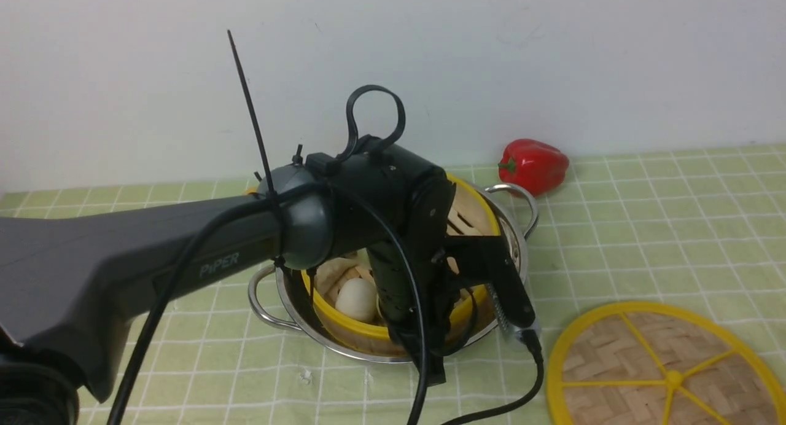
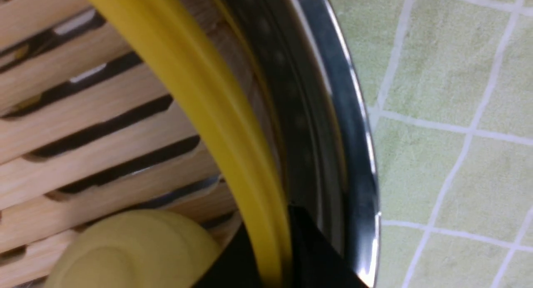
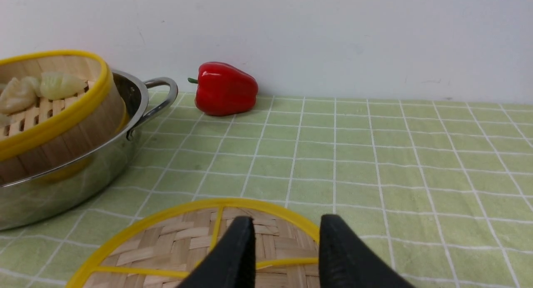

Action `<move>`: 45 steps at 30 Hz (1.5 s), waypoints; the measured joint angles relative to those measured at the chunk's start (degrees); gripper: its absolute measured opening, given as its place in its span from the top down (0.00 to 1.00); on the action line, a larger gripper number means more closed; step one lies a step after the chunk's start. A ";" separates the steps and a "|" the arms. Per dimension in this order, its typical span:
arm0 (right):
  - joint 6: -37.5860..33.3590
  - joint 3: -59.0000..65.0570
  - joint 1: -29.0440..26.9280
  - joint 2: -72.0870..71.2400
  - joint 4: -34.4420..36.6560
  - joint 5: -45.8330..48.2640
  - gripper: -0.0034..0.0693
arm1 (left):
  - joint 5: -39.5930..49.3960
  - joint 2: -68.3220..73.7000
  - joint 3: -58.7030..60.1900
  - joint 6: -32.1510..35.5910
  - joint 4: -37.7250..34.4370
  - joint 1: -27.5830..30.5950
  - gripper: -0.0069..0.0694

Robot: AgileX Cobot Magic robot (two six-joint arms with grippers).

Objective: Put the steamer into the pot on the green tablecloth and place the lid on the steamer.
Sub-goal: 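Place the bamboo steamer basket with dumplings into the steel pot with the left gripper, then move the gripper down to the bamboo steamer lid and grasp its center knob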

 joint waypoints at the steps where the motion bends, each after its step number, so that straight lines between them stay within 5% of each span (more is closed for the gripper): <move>1: 0.00 0.00 0.00 0.00 0.00 0.00 0.62 | 0.00 0.00 0.00 0.00 -0.25 0.00 0.85; 6: 0.00 0.00 0.00 0.00 0.00 0.00 0.62 | 0.01 0.00 -0.14 0.00 -0.67 0.00 0.75; 15: 0.00 0.00 0.00 0.00 0.00 0.00 0.62 | 0.21 -2.45 -0.56 -0.41 0.03 0.05 0.34; 22: 0.00 0.00 0.00 0.00 0.00 0.00 0.62 | 2.76 -9.32 -0.56 -3.36 2.34 0.05 0.24; 28: 0.00 0.00 0.00 0.00 0.00 0.00 0.62 | 5.82 -17.15 -0.56 -12.32 9.80 0.05 0.42; 29: 0.00 0.00 0.00 0.00 0.00 0.00 0.62 | 6.38 -20.26 -0.56 -16.15 13.13 0.05 0.56; 30: 0.00 0.00 0.00 0.00 0.00 0.00 0.62 | 6.44 -21.09 -0.56 -16.66 13.51 0.05 0.58; 34: 0.00 0.00 0.00 0.00 0.00 0.00 0.62 | 6.56 -30.45 -0.58 -28.19 18.47 0.05 0.91; 45: 0.00 0.00 0.00 0.00 0.00 0.00 0.62 | 6.43 -40.63 -0.58 -34.56 19.10 0.05 0.94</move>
